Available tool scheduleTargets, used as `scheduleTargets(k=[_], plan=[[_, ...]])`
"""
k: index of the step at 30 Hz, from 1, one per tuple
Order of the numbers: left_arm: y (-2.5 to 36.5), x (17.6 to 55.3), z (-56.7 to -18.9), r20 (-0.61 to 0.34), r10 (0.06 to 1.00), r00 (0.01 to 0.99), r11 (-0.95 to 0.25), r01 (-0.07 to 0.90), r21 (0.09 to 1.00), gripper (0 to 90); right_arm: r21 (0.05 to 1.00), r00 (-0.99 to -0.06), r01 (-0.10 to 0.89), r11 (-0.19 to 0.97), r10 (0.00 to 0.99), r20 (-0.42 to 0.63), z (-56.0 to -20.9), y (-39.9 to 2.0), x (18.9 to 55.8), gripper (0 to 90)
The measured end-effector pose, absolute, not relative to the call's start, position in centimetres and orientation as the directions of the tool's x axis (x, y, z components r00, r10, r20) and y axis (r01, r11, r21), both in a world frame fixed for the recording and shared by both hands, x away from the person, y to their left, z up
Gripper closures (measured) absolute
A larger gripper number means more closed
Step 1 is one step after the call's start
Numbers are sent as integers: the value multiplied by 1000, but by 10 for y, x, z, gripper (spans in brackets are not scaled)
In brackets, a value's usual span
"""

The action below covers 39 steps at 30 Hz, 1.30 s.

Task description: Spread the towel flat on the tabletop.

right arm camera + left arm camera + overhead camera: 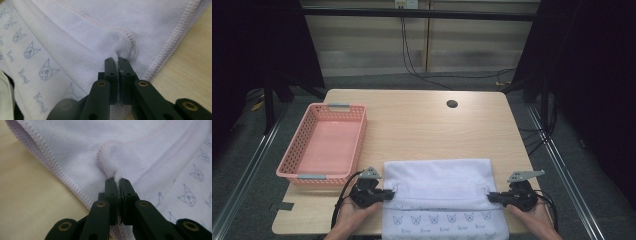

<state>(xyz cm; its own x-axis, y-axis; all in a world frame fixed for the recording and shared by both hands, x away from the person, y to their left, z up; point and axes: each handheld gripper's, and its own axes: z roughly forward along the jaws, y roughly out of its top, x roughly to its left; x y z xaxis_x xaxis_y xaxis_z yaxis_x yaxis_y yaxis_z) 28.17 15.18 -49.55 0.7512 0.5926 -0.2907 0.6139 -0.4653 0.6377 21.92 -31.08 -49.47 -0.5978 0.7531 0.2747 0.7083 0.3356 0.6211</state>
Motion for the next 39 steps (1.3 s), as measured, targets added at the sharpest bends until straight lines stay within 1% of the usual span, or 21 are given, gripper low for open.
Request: scheduleTargets(k=[5, 8, 10, 11, 14, 16, 17, 18, 19, 21, 22, 23, 25, 26, 29, 31, 35, 38, 39], plan=[[142, 313, -496, -255, 616, 745, -462, 604, 649, 864, 627, -581, 709, 322, 772, 260, -495, -314, 235, 870], [137, 331, -498, -255, 633, 731, -436, 608, 664, 863, 633, -572, 709, 312, 780, 256, -496, -316, 244, 871], [136, 335, -499, -266, 640, 721, -419, 618, 666, 863, 634, -565, 710, 305, 785, 254, -496, -316, 248, 871], [133, 341, -500, -233, 640, 732, -432, 595, 678, 863, 641, -560, 707, 299, 790, 249, -497, -318, 258, 871], [134, 349, -501, -253, 655, 712, -403, 612, 681, 863, 652, -560, 697, 300, 795, 232, -498, -319, 271, 872], [134, 353, -501, -253, 661, 707, -399, 616, 679, 863, 651, -554, 701, 291, 798, 239, -498, -319, 276, 872], [134, 361, -501, -252, 676, 692, -385, 624, 680, 863, 656, -548, 699, 285, 803, 234, -500, -320, 289, 873], [134, 361, -501, -252, 676, 692, -385, 624, 680, 863, 656, -548, 699, 285, 803, 234, -500, -320, 289, 873], [132, 371, -503, -264, 692, 672, -357, 636, 684, 863, 656, -528, 708, 260, 812, 248, -501, -320, 300, 873], [130, 376, -502, -250, 697, 672, -361, 630, 688, 863, 655, -524, 712, 254, 813, 254, -501, -321, 304, 873], [128, 383, -502, -238, 700, 674, -369, 626, 687, 863, 651, -517, 717, 250, 817, 255, -501, -321, 310, 873], [126, 392, -502, -233, 709, 665, -363, 628, 688, 863, 652, -500, 719, 242, 832, 242, -501, -321, 324, 873], [126, 397, -503, -239, 712, 660, -356, 633, 687, 863, 654, -485, 721, 228, 841, 241, -501, -321, 336, 873], [126, 402, -503, -234, 716, 658, -356, 633, 688, 863, 654, -485, 721, 228, 841, 241, -501, -321, 336, 873], [123, 417, -502, -200, 733, 651, -371, 628, 685, 863, 652, -449, 736, 180, 851, 272, -503, -321, 359, 873], [123, 428, -499, -176, 742, 648, -394, 632, 668, 863, 650, -432, 740, 176, 864, 259, -503, -319, 375, 873], [119, 440, -499, -166, 761, 628, -378, 636, 672, 863, 645, -424, 742, 184, 873, 239, -502, -314, 389, 873], [120, 447, -500, -182, 759, 625, -367, 642, 674, 863, 640, -408, 749, 174, 881, 238, -501, -315, 397, 874], [120, 453, -501, -199, 770, 606, -338, 652, 679, 863, 641, -399, 750, 166, 886, 238, -501, -316, 404, 873]])
